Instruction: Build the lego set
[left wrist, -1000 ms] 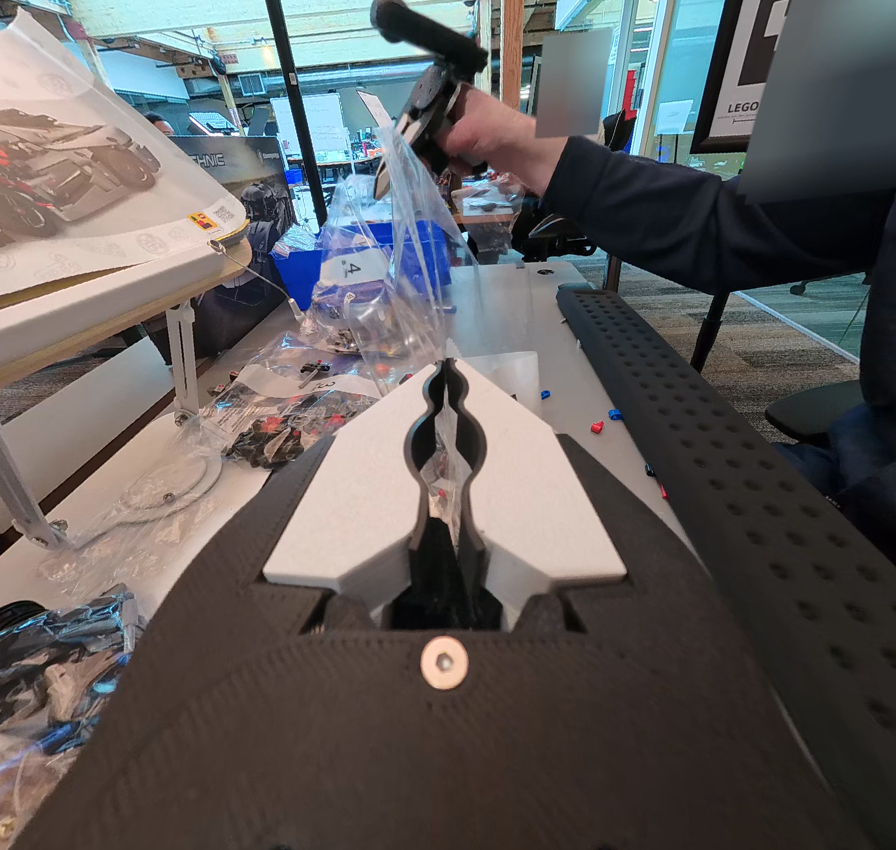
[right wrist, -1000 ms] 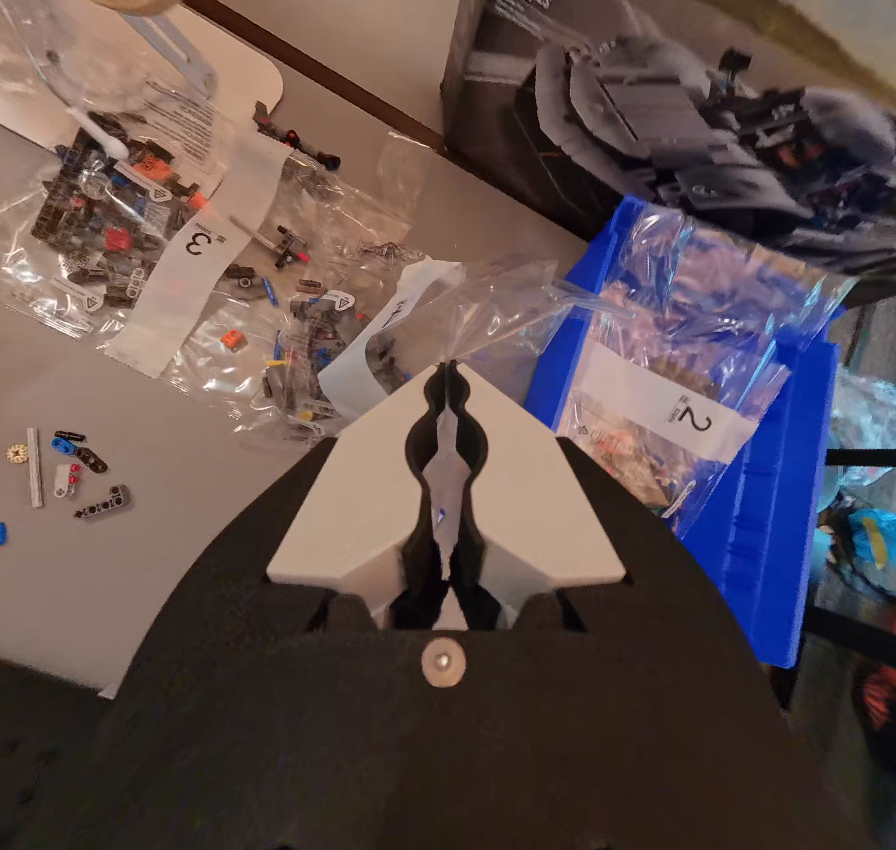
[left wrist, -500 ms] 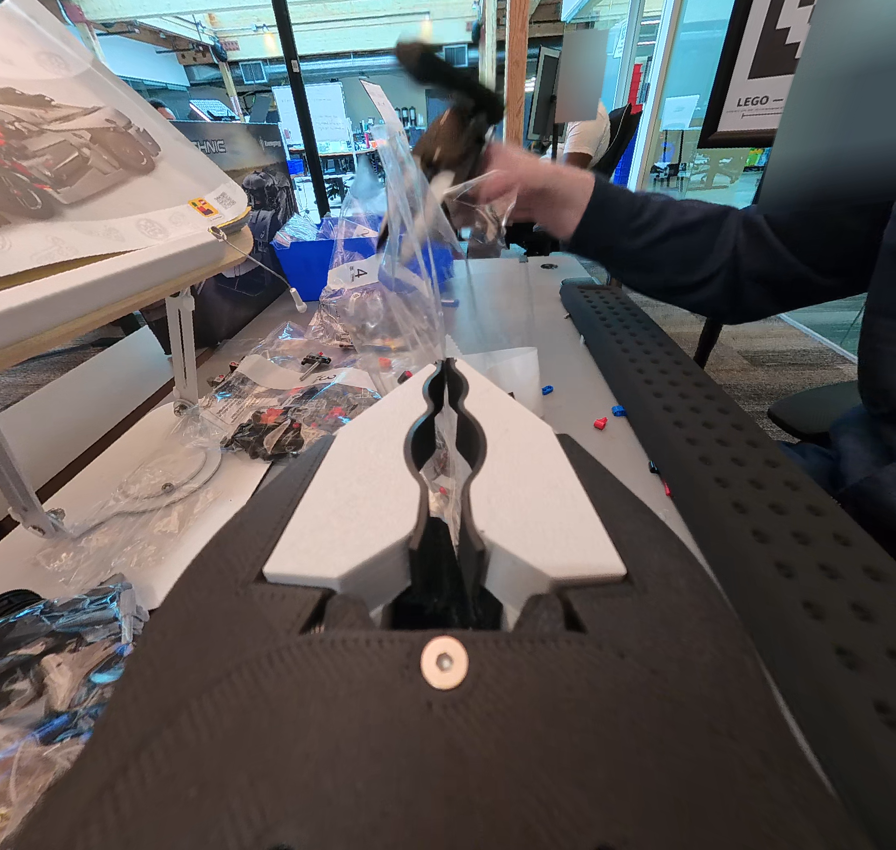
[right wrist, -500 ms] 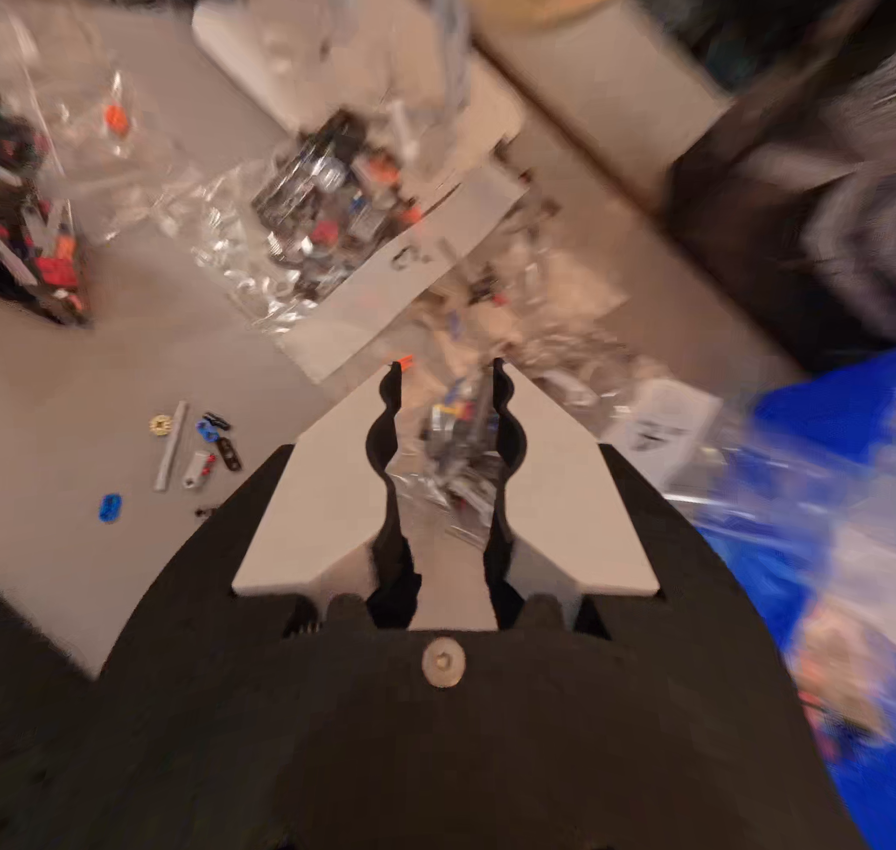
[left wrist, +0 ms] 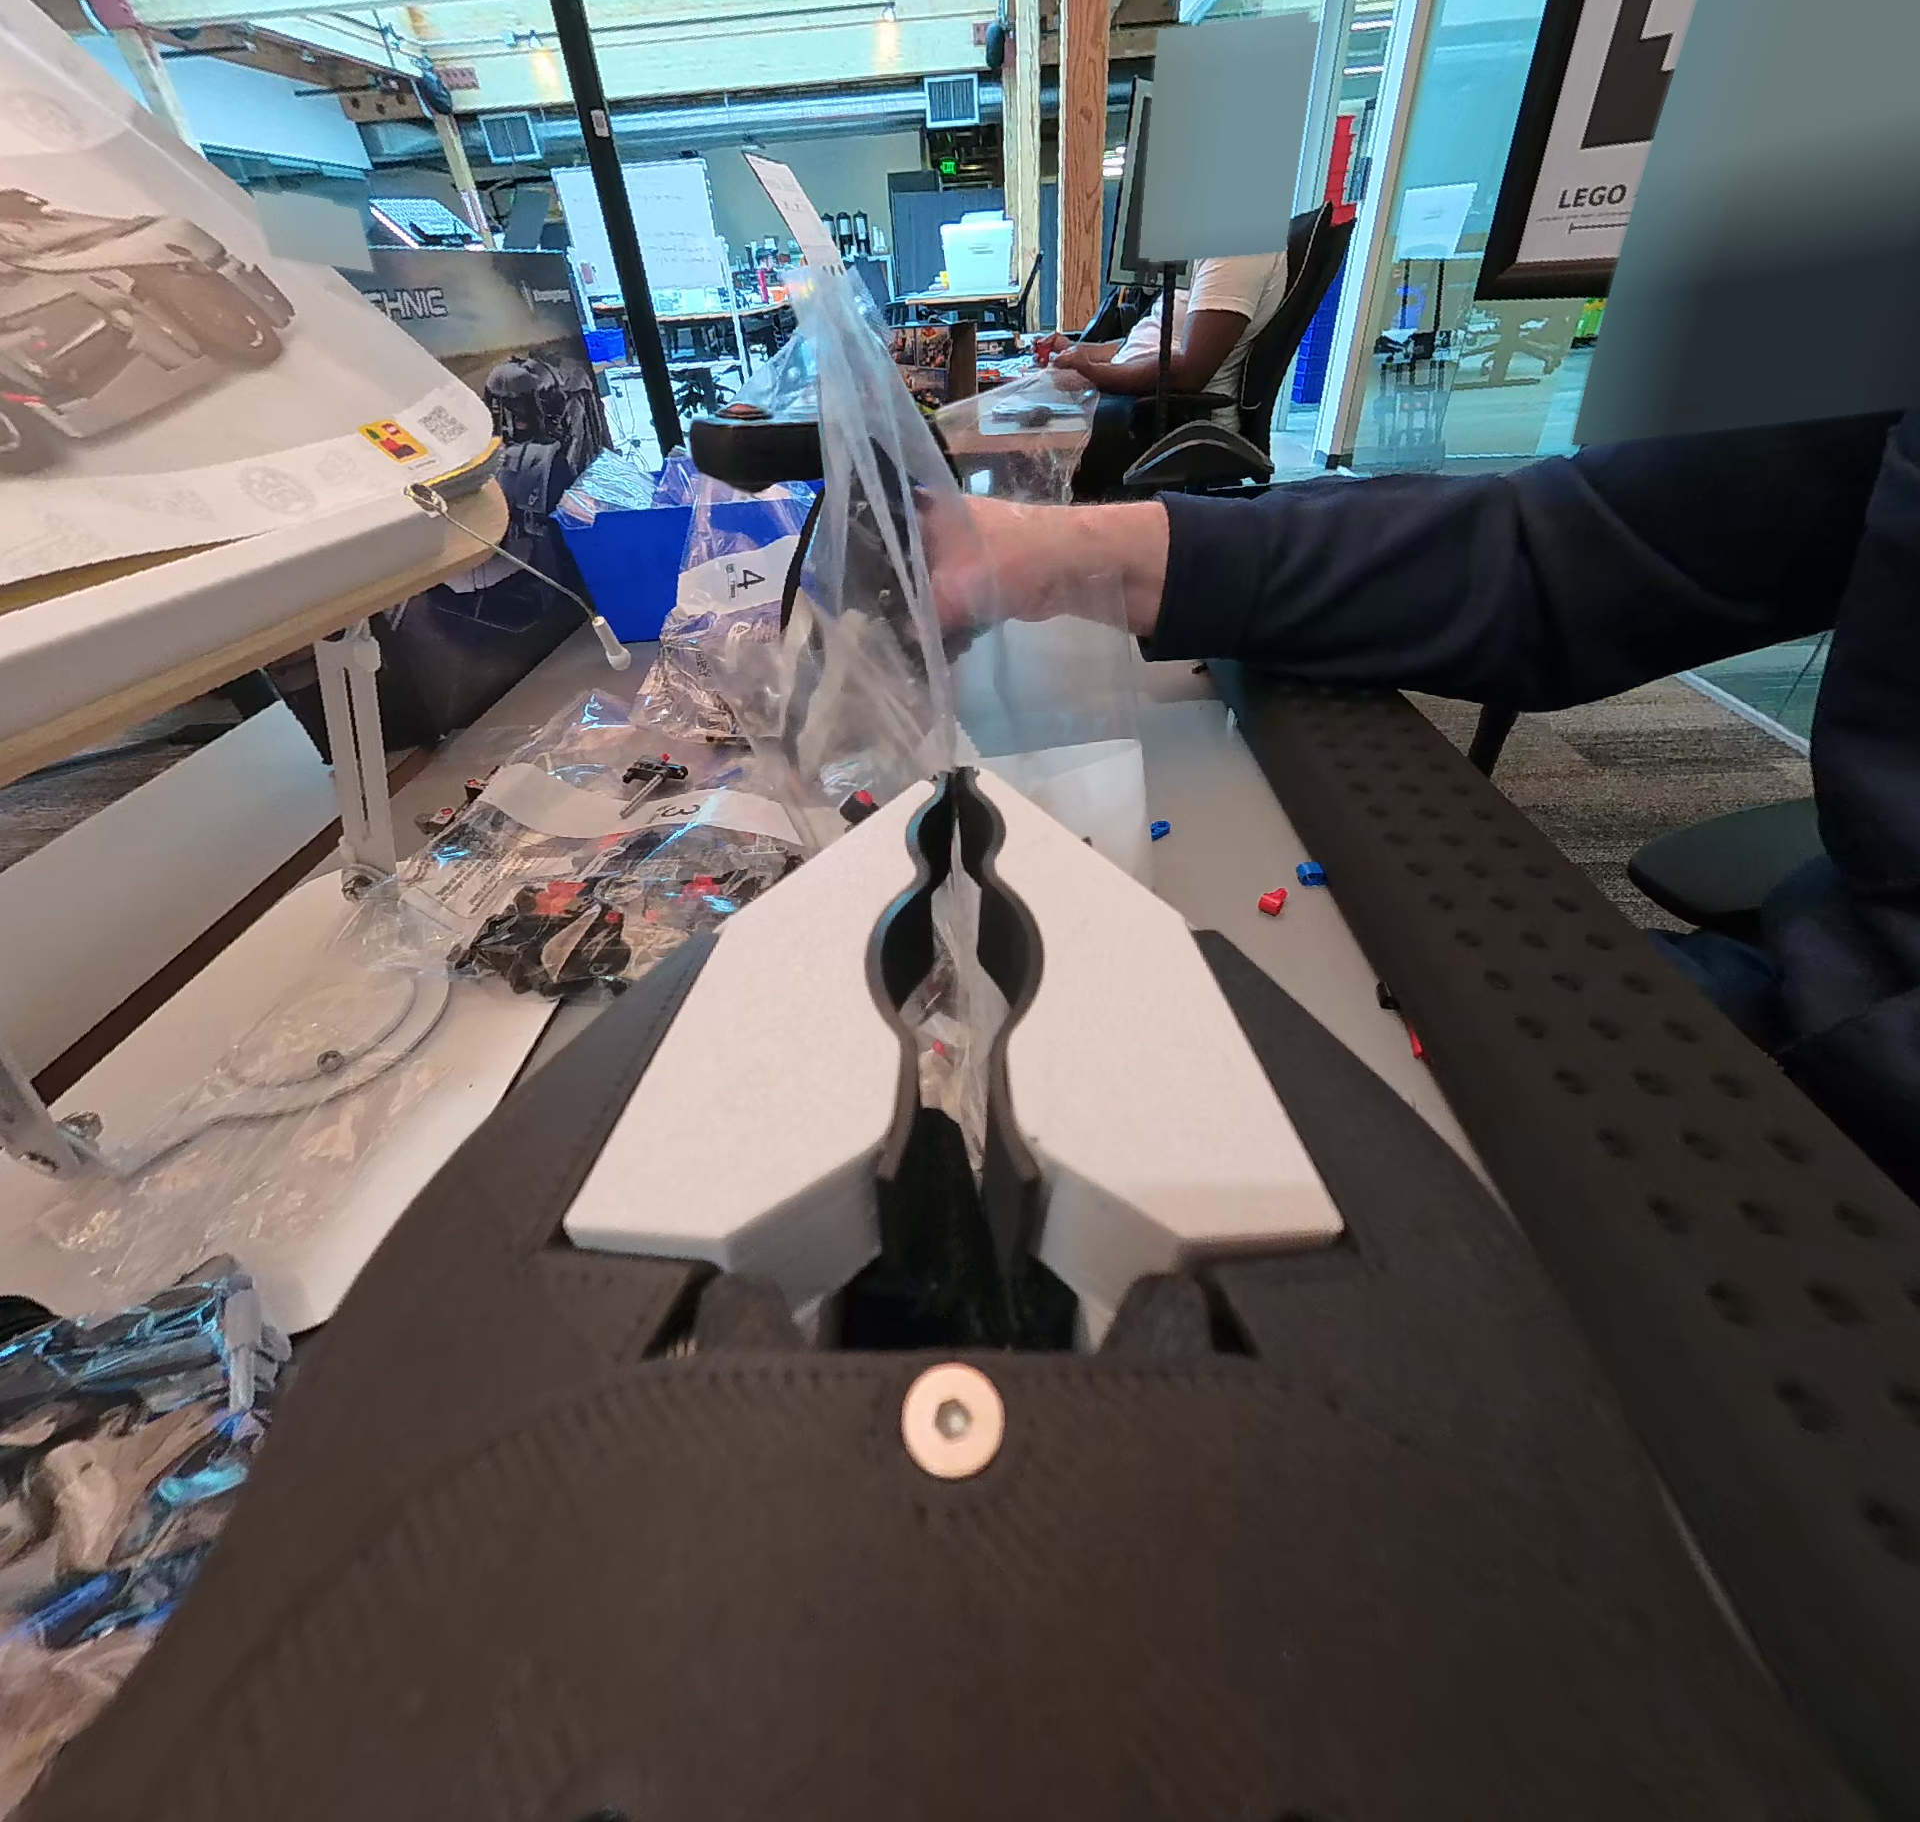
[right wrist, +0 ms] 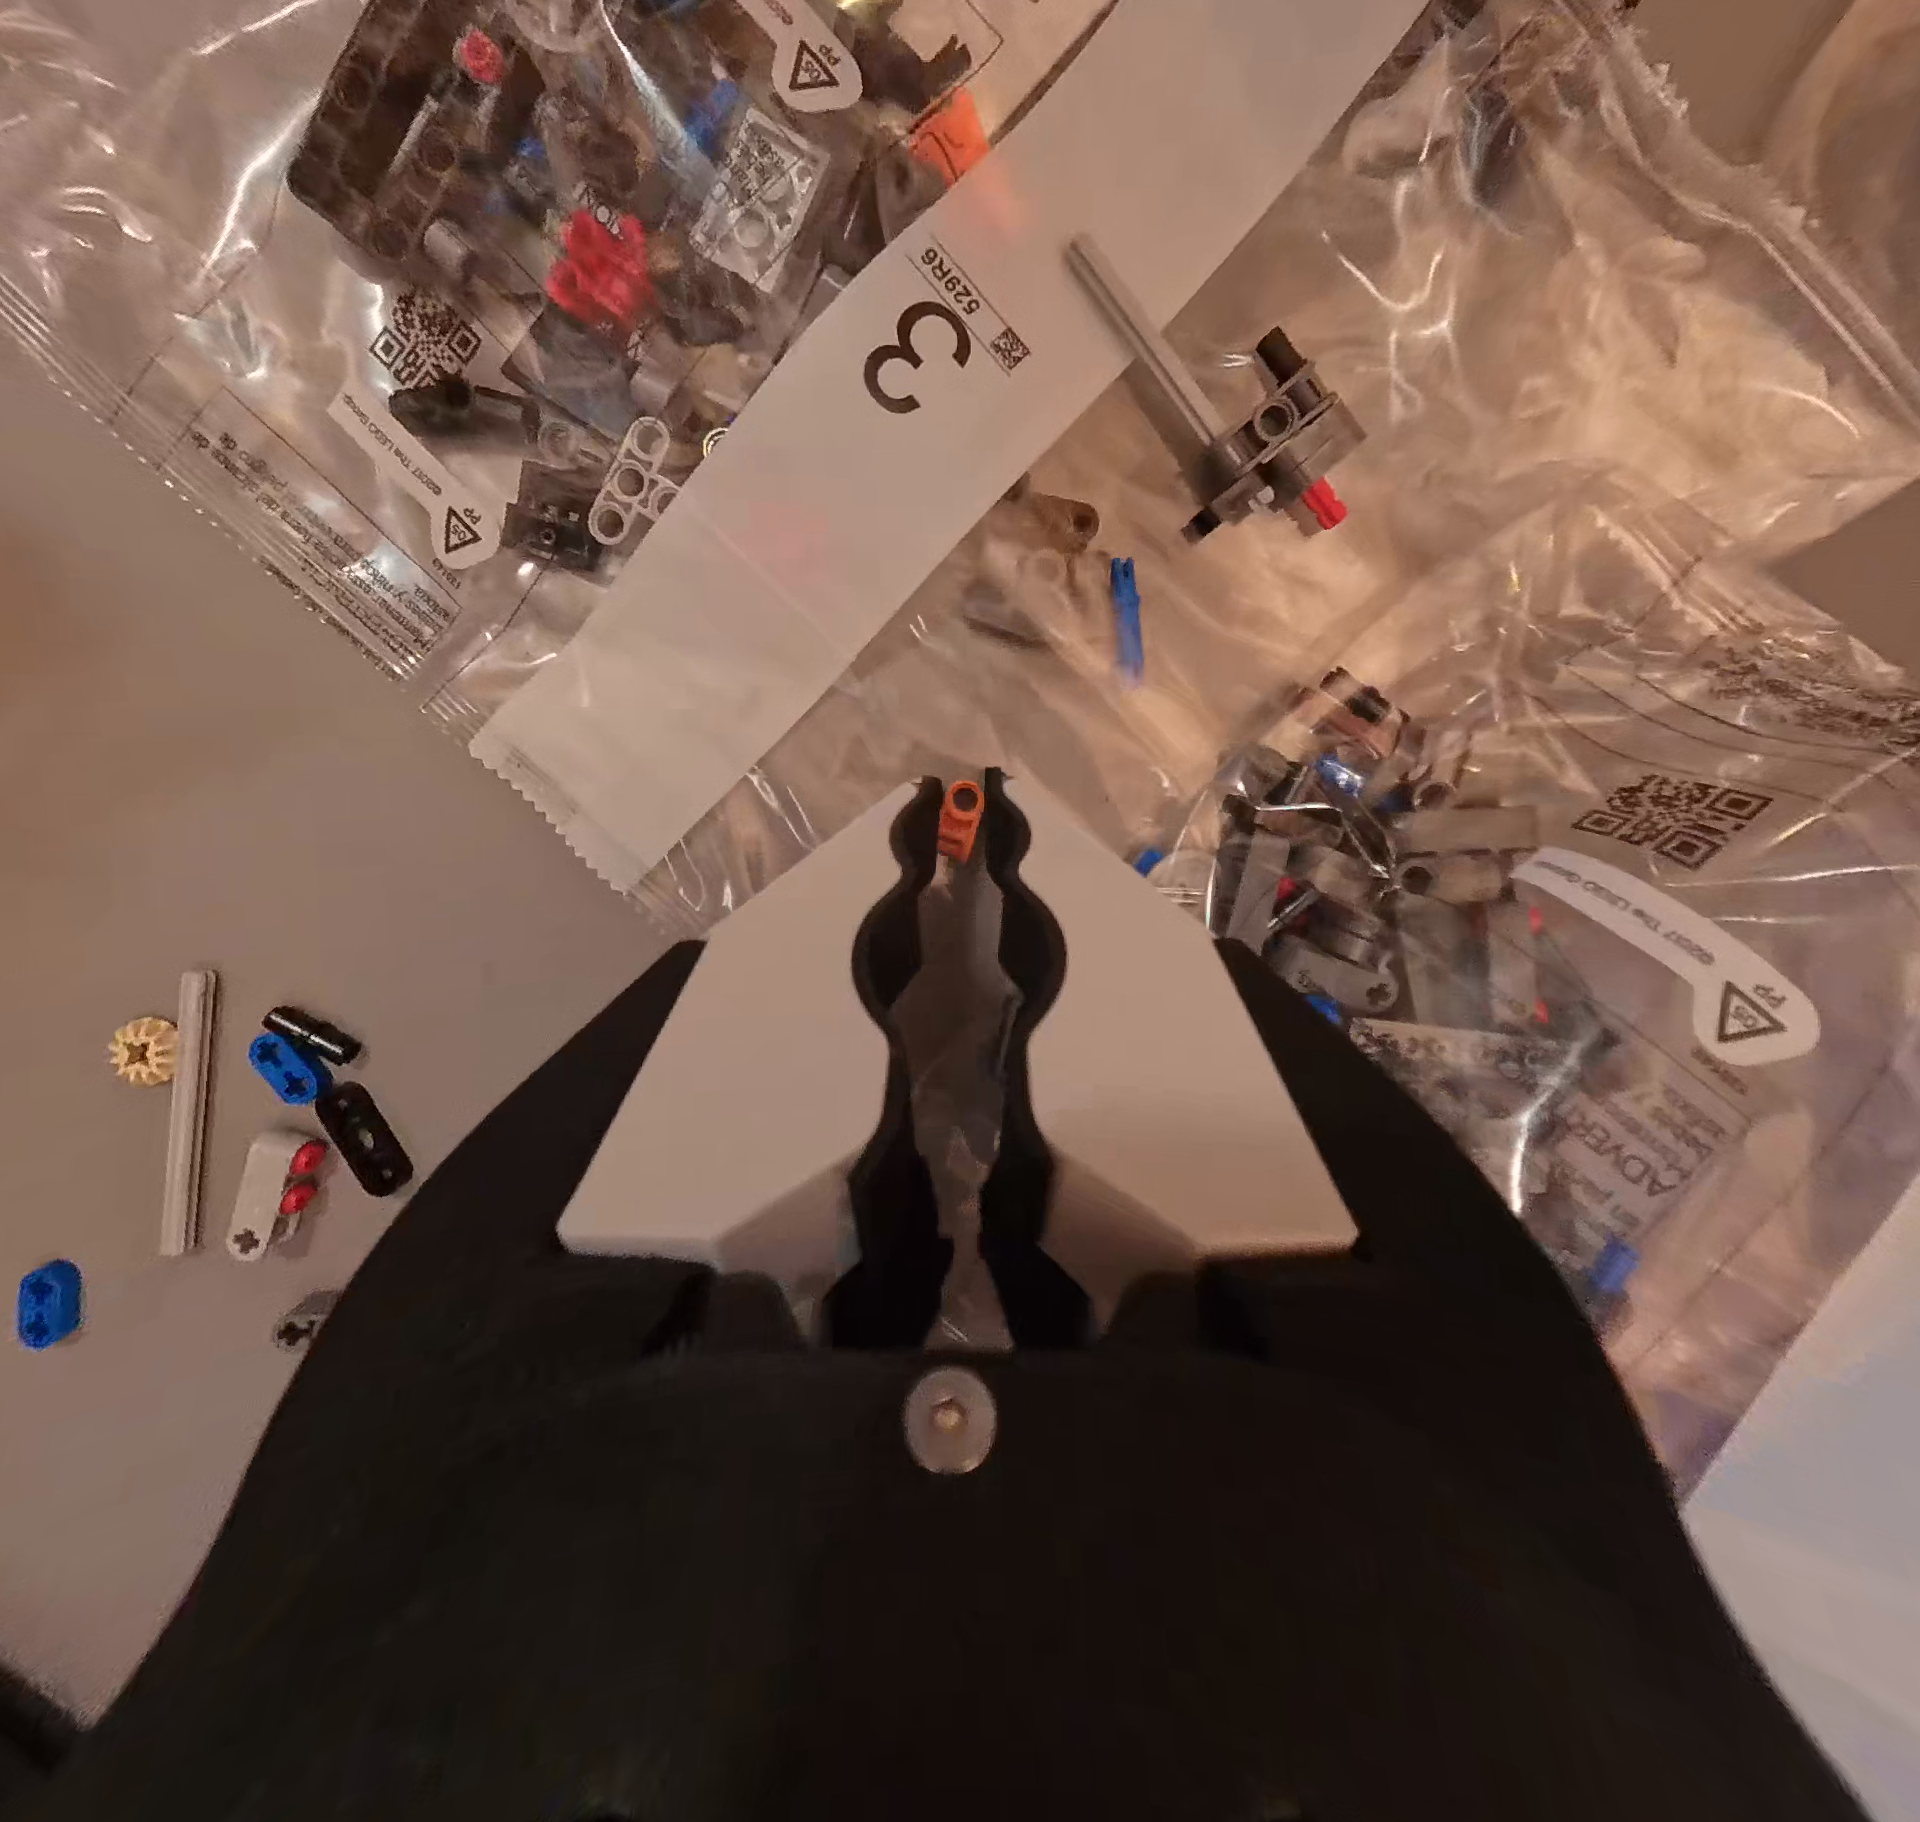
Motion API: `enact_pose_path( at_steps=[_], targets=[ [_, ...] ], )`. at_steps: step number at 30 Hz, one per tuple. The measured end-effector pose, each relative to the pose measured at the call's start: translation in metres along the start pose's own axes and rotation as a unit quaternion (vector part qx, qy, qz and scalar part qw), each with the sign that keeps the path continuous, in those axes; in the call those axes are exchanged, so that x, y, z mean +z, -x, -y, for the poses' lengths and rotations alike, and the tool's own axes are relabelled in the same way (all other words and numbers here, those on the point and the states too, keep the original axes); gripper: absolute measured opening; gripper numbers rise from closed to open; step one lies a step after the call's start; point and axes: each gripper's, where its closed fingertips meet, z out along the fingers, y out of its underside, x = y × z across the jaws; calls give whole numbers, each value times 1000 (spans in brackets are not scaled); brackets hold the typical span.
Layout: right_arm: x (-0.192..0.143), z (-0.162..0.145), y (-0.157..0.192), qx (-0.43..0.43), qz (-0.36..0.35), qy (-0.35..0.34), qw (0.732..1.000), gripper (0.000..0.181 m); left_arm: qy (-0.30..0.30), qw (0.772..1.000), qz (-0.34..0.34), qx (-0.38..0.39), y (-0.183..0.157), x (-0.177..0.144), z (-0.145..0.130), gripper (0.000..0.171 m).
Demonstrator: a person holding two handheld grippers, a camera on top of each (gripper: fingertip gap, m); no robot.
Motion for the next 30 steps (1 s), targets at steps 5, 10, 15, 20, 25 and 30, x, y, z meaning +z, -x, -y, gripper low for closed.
enact_pose_path(
  at_steps=[5,10,15,20,25,30],
  targets=[
    [-21,7,0,13,21,-32,999,6,-2,1000,3,-1,2,-1,0,0],
    [-82,54,32,-4,78,-147,986,5,-2,1000,0,-1,1,0,0,0],
    [-139,109,116,-100,157,-220,958,5,-5,1000,-2,0,0,1,1,0],
    [-158,142,185,-163,209,-250,931,5,-8,1000,-3,3,-1,1,2,0],
    [-148,152,217,-184,245,-229,924,5,-12,1000,-8,6,-4,2,5,0],
    [-127,148,230,-188,255,-191,929,16,-12,1000,-8,10,-5,2,6,0]
  ],
)
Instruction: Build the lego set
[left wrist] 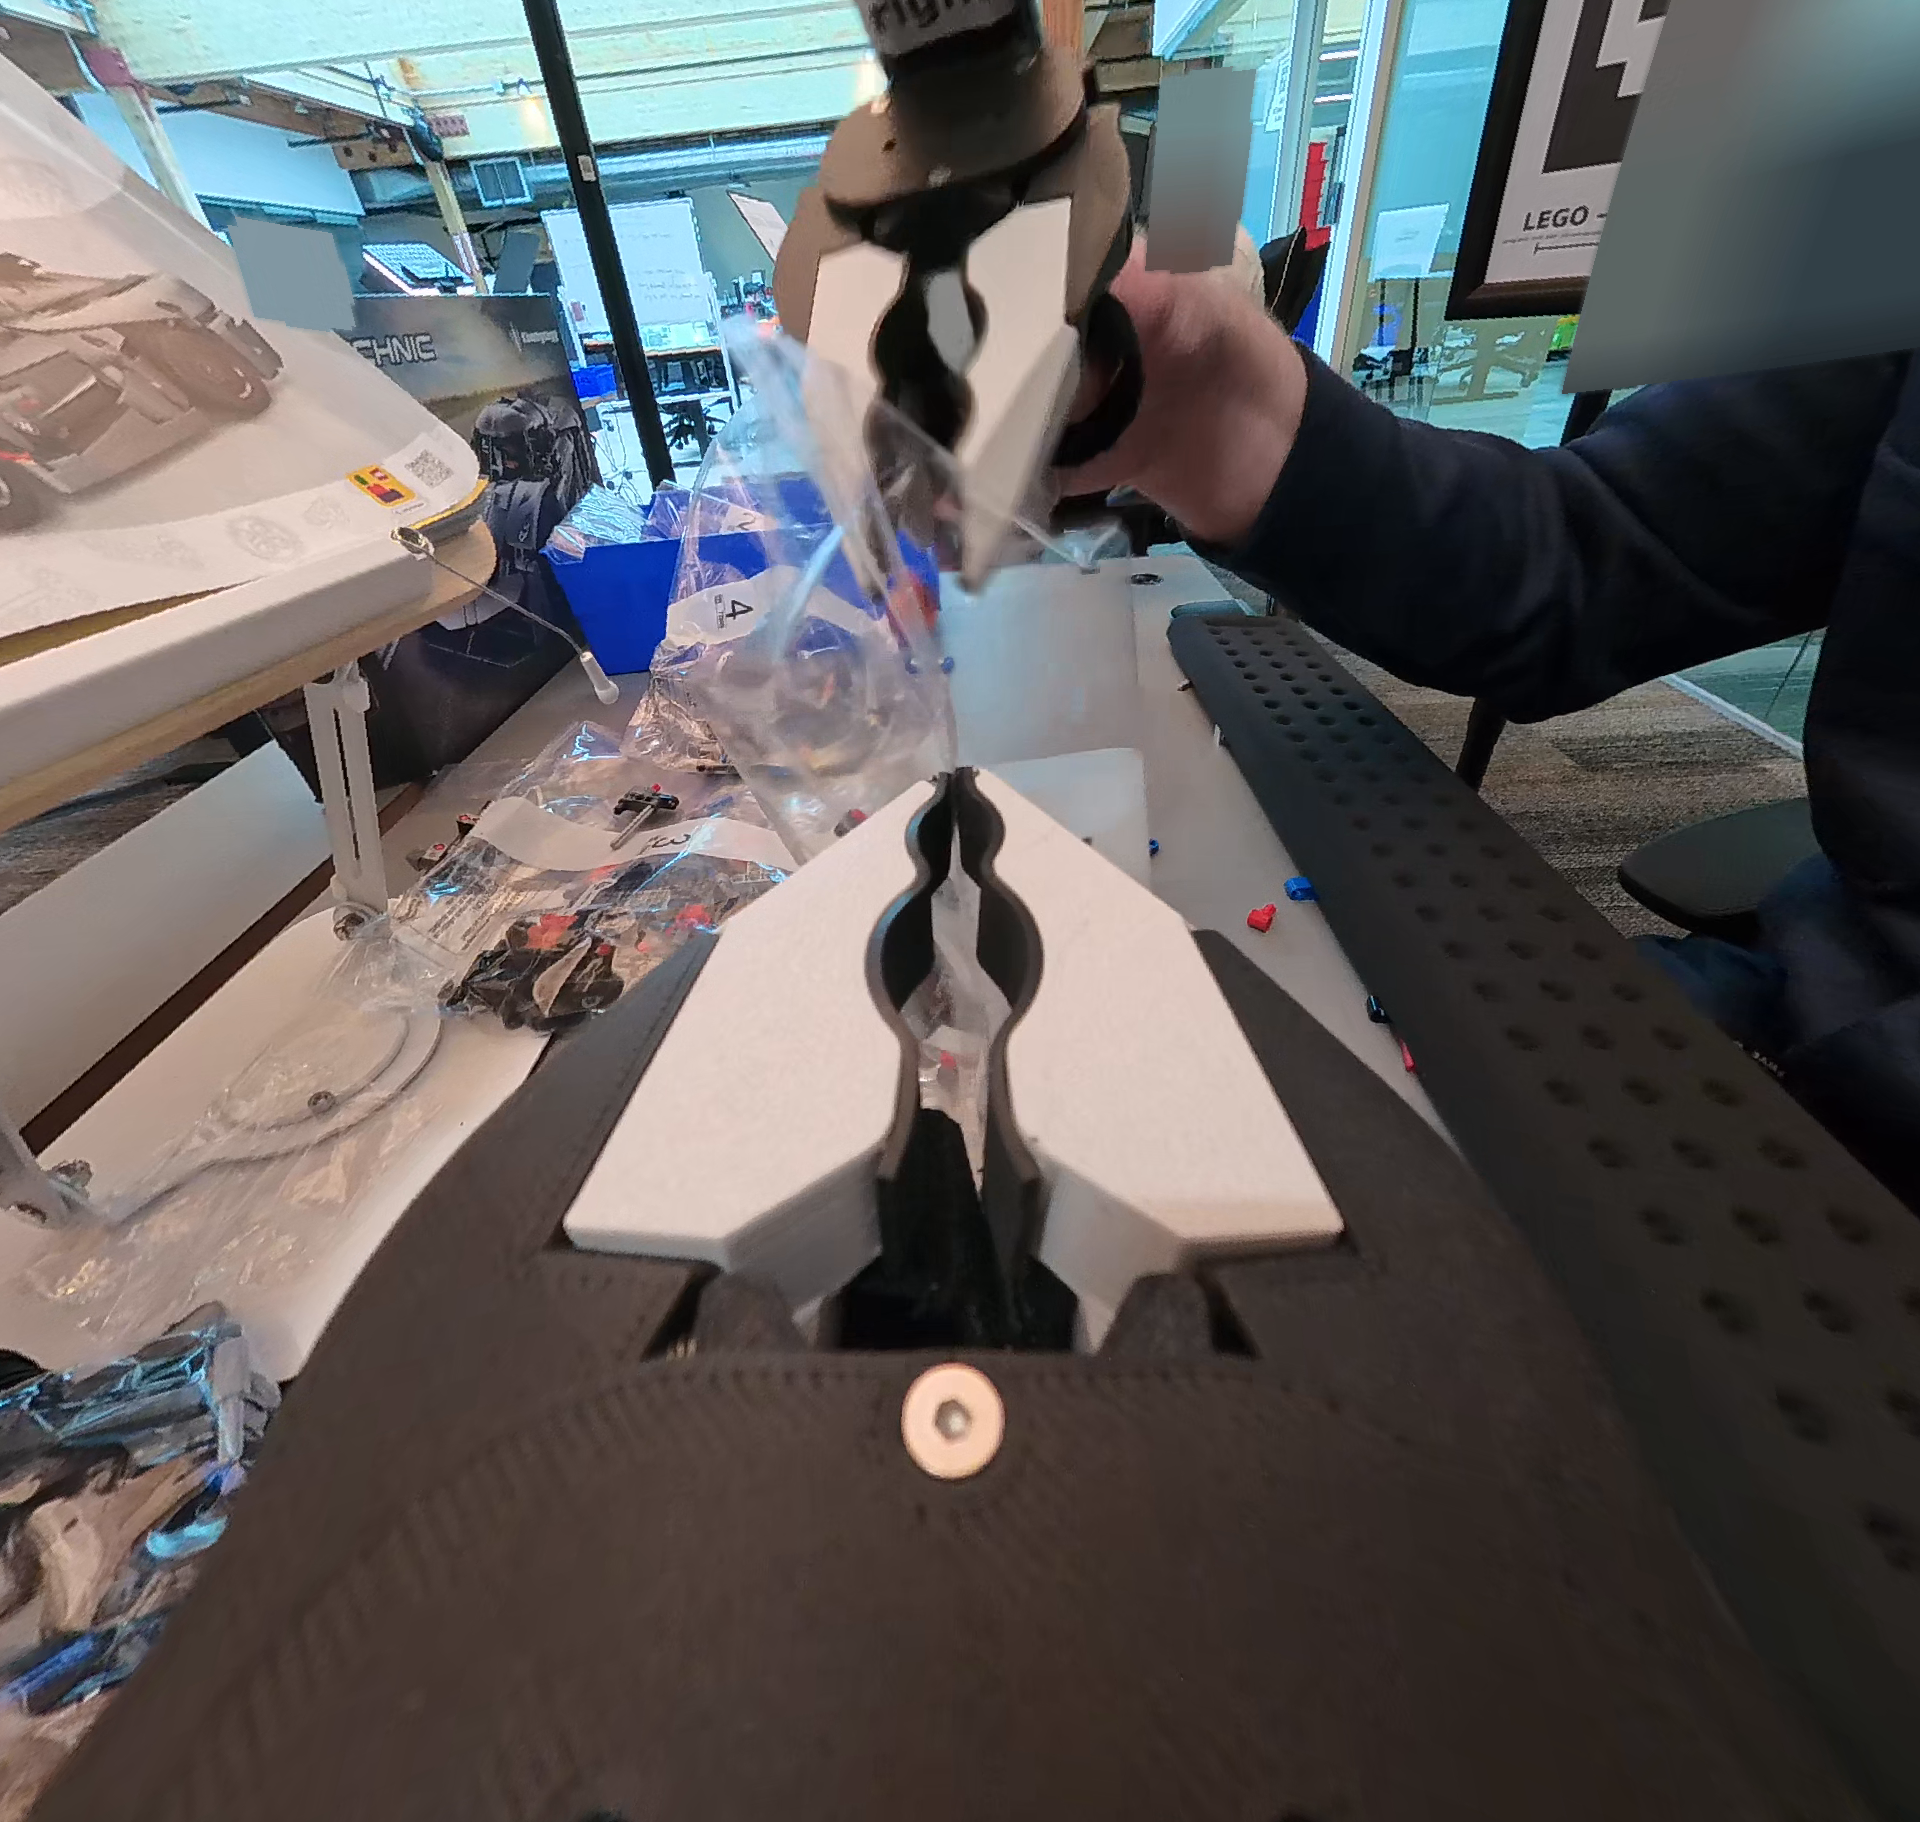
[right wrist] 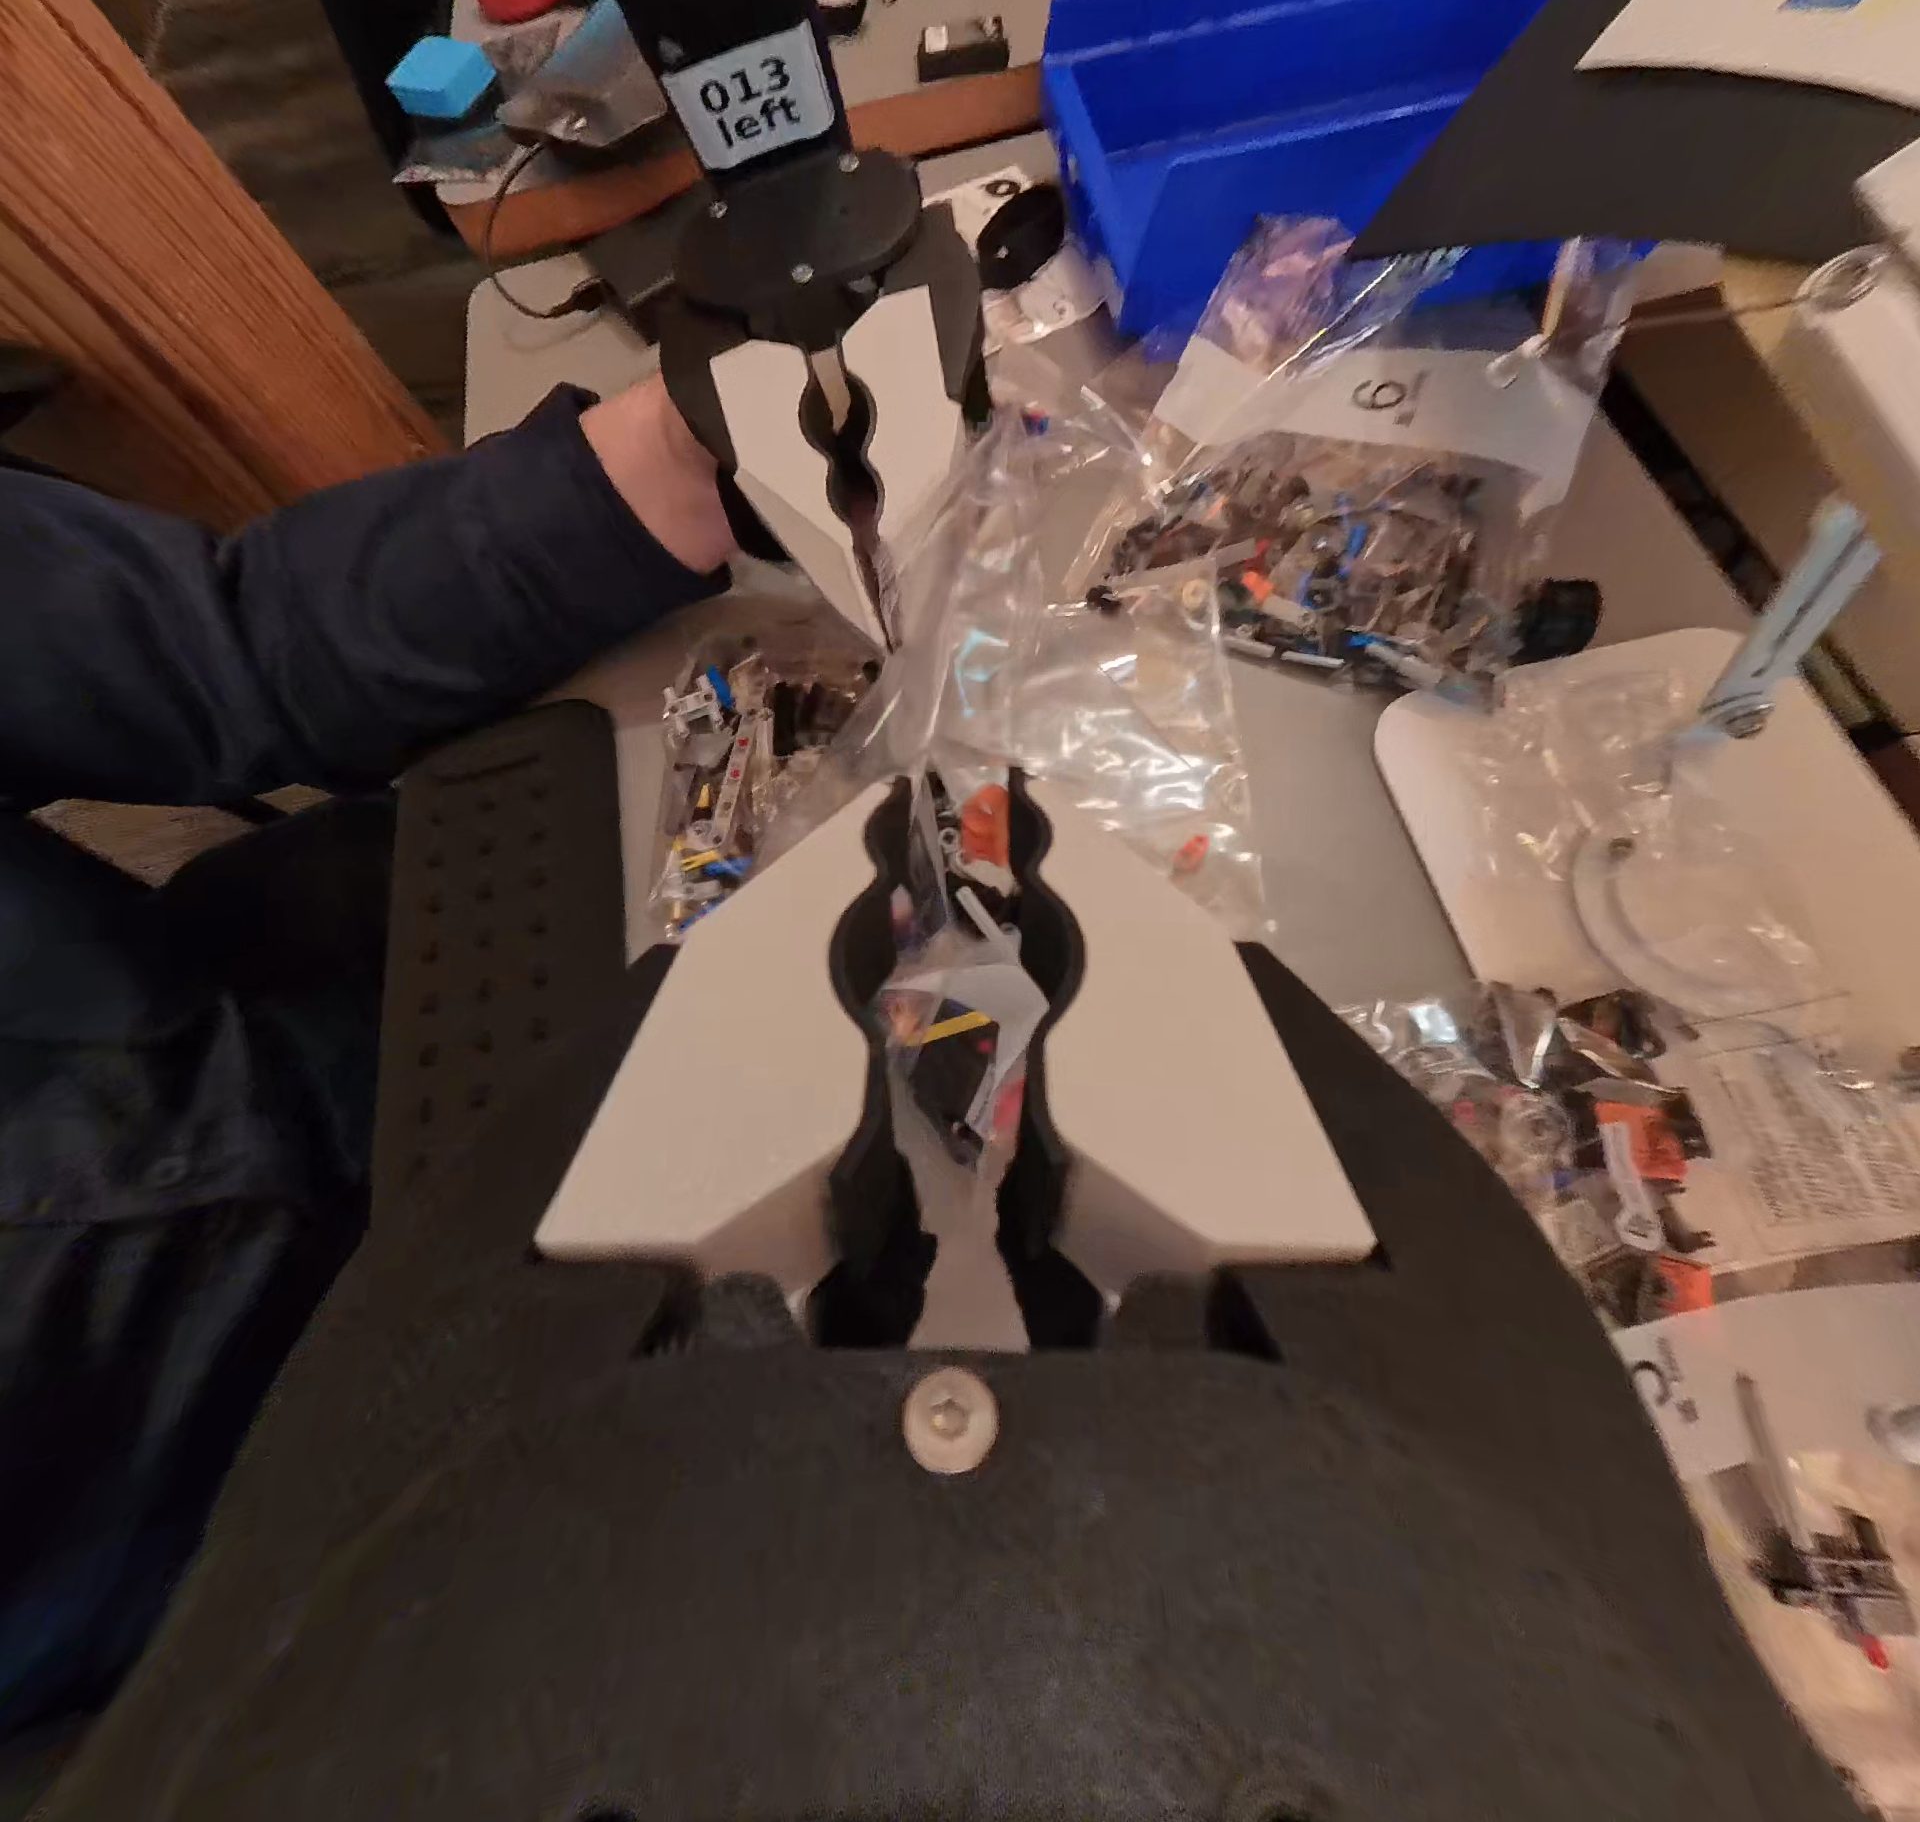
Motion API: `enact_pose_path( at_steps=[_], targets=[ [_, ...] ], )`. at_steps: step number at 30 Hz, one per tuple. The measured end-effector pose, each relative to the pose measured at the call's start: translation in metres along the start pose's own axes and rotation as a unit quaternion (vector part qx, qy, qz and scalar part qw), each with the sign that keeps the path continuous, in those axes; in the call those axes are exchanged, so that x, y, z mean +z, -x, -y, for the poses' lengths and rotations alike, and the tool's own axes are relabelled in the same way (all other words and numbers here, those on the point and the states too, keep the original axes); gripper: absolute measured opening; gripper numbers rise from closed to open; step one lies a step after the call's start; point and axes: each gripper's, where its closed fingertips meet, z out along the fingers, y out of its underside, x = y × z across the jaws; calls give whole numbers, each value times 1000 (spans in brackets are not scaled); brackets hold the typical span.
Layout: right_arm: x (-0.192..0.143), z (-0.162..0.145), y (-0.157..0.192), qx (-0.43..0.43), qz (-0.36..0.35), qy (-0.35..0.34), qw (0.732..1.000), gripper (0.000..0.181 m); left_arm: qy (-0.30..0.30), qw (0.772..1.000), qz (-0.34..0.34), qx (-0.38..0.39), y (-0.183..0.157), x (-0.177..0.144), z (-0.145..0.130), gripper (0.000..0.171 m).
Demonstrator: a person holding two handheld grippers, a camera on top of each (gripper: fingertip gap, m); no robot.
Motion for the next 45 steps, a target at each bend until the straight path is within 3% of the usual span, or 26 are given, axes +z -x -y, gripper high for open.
enact_pose_path(
  at_steps=[3,7,11,14,18,21,24,29,33,34,40,45],
  targets=[
    [-3,-9,-10,27,-10,16,999,30,-2,1000,1,1,0,-1,1,0],
    [-27,-4,-25,36,-25,-26,999,31,-4,1000,2,1,1,-2,2,0],
    [-64,-11,-76,50,-113,-59,991,29,-4,1000,5,0,2,-2,1,0],
    [-84,-49,-134,106,-188,-41,976,33,-2,1000,7,1,3,-3,1,0],
    [-81,-126,-198,159,-261,49,951,40,-1,1000,7,0,3,-3,1,0],
    [-73,-169,-231,169,-302,108,932,47,1,1000,7,-1,3,-3,0,0],
    [-63,-190,-247,161,-315,144,924,47,3,1000,8,-2,4,-2,-1,0],
    [-57,-219,-258,180,-321,203,908,39,7,1000,6,-2,3,-2,-2,0],
    [-59,-222,-251,192,-298,192,915,16,7,1000,7,-3,4,-2,-3,0],
    [-61,-223,-248,192,-293,195,916,0,7,1000,8,-3,4,-2,-3,0],
    [-69,-220,-228,200,-259,180,928,0,8,1000,9,-6,5,-2,-4,0],
    [-76,-200,-212,178,-247,136,943,0,8,1000,8,-4,4,-2,-3,0]
  ],
)
